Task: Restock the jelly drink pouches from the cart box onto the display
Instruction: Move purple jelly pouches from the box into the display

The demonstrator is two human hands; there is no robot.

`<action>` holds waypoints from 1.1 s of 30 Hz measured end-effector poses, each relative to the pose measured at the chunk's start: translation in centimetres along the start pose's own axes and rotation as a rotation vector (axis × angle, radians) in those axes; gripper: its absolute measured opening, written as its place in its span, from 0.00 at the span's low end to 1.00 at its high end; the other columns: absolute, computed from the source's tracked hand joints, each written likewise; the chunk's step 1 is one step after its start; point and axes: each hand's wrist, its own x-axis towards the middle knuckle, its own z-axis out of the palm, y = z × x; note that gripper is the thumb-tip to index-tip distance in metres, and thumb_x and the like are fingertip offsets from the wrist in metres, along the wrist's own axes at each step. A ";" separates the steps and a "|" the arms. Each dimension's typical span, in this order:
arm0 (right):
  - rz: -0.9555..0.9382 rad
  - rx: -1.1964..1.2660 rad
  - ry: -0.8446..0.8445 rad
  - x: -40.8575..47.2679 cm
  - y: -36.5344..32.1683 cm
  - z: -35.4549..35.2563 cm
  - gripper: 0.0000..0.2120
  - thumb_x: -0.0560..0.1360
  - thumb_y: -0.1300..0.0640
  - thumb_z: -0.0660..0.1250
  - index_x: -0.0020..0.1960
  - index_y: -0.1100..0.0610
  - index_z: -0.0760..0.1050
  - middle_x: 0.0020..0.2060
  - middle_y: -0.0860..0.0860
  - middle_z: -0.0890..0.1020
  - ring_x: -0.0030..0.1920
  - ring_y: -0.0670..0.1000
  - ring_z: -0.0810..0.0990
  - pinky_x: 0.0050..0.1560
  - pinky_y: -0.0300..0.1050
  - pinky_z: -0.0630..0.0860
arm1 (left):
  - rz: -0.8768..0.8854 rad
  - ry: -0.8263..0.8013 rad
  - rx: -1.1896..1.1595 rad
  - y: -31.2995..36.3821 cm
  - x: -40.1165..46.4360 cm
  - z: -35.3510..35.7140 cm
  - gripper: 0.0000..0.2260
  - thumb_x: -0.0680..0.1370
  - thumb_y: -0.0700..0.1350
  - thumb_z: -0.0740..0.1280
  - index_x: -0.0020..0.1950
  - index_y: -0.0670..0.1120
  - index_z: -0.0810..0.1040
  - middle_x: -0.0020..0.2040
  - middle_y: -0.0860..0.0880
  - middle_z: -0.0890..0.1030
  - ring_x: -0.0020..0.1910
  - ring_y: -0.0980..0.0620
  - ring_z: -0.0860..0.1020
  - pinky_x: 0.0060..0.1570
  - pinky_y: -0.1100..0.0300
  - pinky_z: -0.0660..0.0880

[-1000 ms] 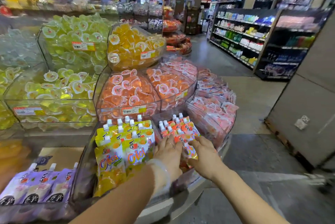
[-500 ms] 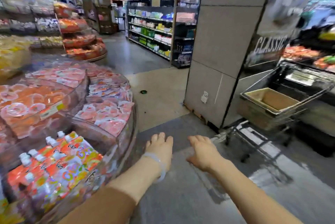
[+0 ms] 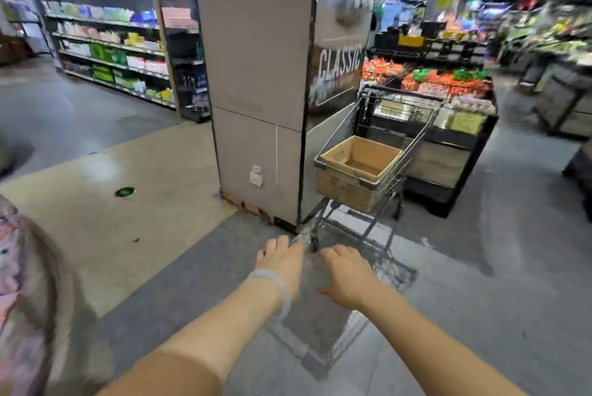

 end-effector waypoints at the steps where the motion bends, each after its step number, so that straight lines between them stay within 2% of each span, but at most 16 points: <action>1: 0.022 0.000 -0.007 1.7 0.8 -0.8 0.35 0.74 0.47 0.68 0.75 0.55 0.56 0.71 0.54 0.63 0.72 0.59 0.60 0.71 0.52 0.62 | 0.021 -0.003 0.002 0.0 2.2 -0.8 0.37 0.72 0.43 0.70 0.75 0.46 0.53 0.72 0.43 0.56 0.71 0.41 0.56 0.68 0.49 0.60; 7: 0.161 0.046 0.035 11.1 5.6 -4.7 0.31 0.74 0.48 0.67 0.72 0.55 0.60 0.68 0.55 0.67 0.68 0.58 0.64 0.67 0.52 0.67 | 0.117 -0.006 0.011 -0.3 15.0 -5.5 0.35 0.72 0.48 0.72 0.73 0.46 0.58 0.70 0.44 0.59 0.70 0.41 0.59 0.66 0.50 0.63; 12: 0.254 0.091 0.023 16.4 10.6 -4.3 0.30 0.75 0.49 0.66 0.72 0.55 0.60 0.67 0.55 0.67 0.67 0.59 0.65 0.67 0.52 0.67 | 0.207 -0.117 0.025 2.5 23.5 -5.0 0.37 0.73 0.47 0.70 0.76 0.48 0.53 0.73 0.43 0.56 0.72 0.40 0.56 0.69 0.47 0.63; 16: 0.288 0.106 0.023 22.0 15.9 -5.3 0.29 0.75 0.52 0.66 0.72 0.56 0.60 0.68 0.55 0.67 0.68 0.58 0.65 0.66 0.52 0.67 | 0.248 -0.127 0.053 5.3 31.0 -4.9 0.38 0.71 0.49 0.72 0.75 0.48 0.55 0.73 0.45 0.56 0.72 0.40 0.56 0.68 0.45 0.64; 23: 0.249 0.120 0.037 35.1 26.0 -9.1 0.28 0.73 0.52 0.67 0.71 0.55 0.62 0.67 0.55 0.68 0.67 0.59 0.67 0.66 0.51 0.68 | 0.209 -0.099 0.056 9.3 46.0 -9.3 0.36 0.72 0.51 0.71 0.73 0.47 0.57 0.71 0.44 0.59 0.70 0.42 0.59 0.67 0.49 0.64; 28: 0.238 0.102 0.075 42.9 32.8 -13.8 0.27 0.74 0.50 0.66 0.69 0.56 0.63 0.66 0.55 0.69 0.66 0.60 0.67 0.63 0.52 0.69 | 0.170 -0.030 0.011 11.0 54.9 -13.3 0.33 0.73 0.48 0.69 0.74 0.47 0.57 0.71 0.44 0.61 0.71 0.42 0.59 0.68 0.50 0.64; 33: 0.236 0.151 0.017 48.5 37.2 -14.2 0.28 0.74 0.48 0.67 0.70 0.55 0.63 0.67 0.55 0.68 0.66 0.60 0.67 0.62 0.52 0.69 | 0.124 -0.109 0.064 12.5 61.5 -13.0 0.33 0.72 0.47 0.70 0.72 0.47 0.59 0.69 0.45 0.62 0.69 0.43 0.62 0.65 0.52 0.67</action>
